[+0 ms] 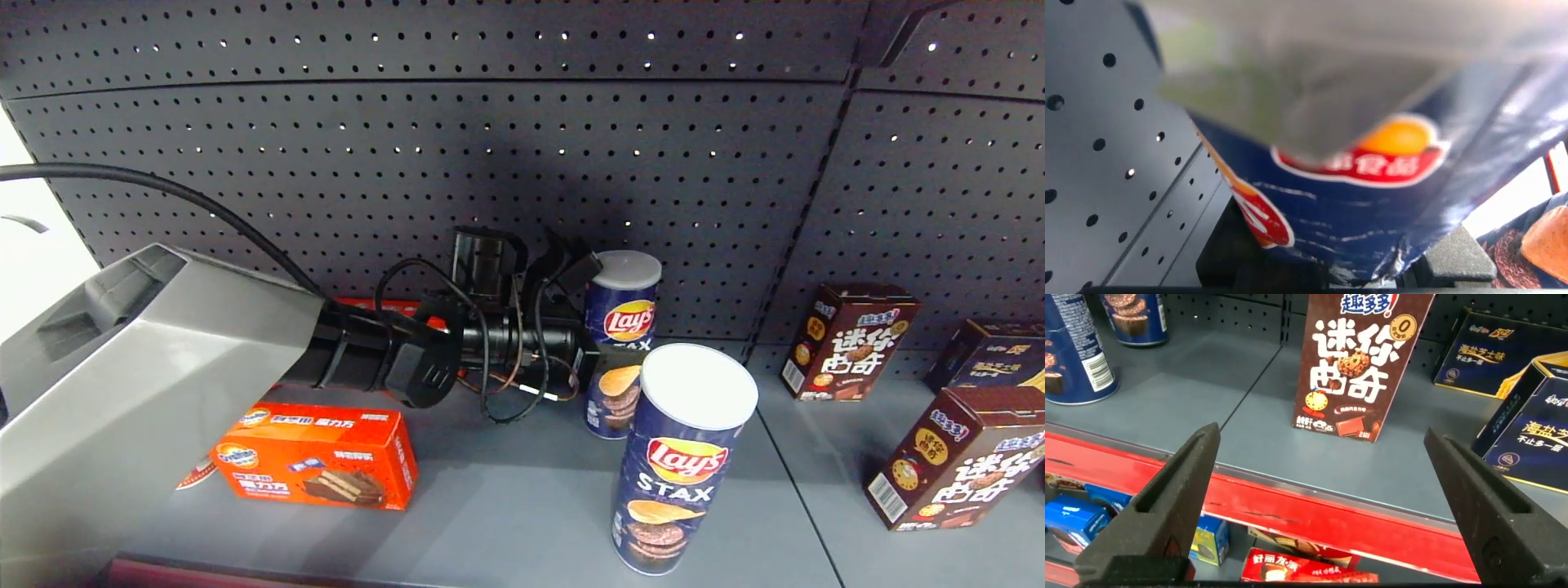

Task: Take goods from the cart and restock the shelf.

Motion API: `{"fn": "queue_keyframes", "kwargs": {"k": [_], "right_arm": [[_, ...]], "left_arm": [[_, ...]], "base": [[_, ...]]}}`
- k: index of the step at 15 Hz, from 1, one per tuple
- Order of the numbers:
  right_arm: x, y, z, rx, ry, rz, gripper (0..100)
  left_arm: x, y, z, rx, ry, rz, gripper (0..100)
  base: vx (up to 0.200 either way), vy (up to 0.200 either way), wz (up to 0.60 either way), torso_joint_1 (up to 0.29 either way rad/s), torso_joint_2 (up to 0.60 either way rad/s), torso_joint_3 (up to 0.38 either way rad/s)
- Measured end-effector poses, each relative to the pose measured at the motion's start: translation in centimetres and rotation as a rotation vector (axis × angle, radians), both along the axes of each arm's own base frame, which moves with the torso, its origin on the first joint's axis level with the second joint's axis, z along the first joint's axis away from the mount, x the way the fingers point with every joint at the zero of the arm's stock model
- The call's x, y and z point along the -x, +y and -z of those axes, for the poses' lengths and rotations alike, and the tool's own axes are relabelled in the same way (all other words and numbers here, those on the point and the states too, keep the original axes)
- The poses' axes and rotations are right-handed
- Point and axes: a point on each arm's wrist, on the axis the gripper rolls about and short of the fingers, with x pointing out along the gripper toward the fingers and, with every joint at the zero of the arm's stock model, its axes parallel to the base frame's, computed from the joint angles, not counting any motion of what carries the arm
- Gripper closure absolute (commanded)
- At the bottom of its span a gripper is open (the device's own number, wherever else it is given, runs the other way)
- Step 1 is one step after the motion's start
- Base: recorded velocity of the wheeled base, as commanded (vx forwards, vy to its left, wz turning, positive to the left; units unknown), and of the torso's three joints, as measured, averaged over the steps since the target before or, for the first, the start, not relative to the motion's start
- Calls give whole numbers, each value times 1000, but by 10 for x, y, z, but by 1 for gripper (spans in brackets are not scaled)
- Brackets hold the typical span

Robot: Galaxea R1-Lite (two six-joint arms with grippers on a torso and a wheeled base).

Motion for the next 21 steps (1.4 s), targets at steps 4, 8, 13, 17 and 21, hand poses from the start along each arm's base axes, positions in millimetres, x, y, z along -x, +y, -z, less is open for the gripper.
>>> {"fn": "queue_keyframes", "kwargs": {"k": [4, 8, 13, 17, 21], "right_arm": [[0, 0, 0, 0, 0, 0, 0], [0, 0, 0, 0, 0, 0, 0], [0, 0, 0, -2, 0, 0, 0], [0, 0, 0, -2, 0, 0, 0], [0, 1, 0, -1, 0, -34, 0]], "left_arm": [[-3, -2, 1, 3, -3, 2, 100], [-8, -6, -1, 14, -22, 5, 0], [-9, -8, -1, 15, -22, 8, 0], [-11, -1, 3, 5, -8, -6, 0], [-6, 16, 4, -23, -23, -23, 0]], "base": [[0, 0, 0, 0, 0, 0], [0, 0, 0, 0, 0, 0], [0, 0, 0, 0, 0, 0], [0, 0, 0, 0, 0, 0], [0, 0, 0, 0, 0, 0]]}}
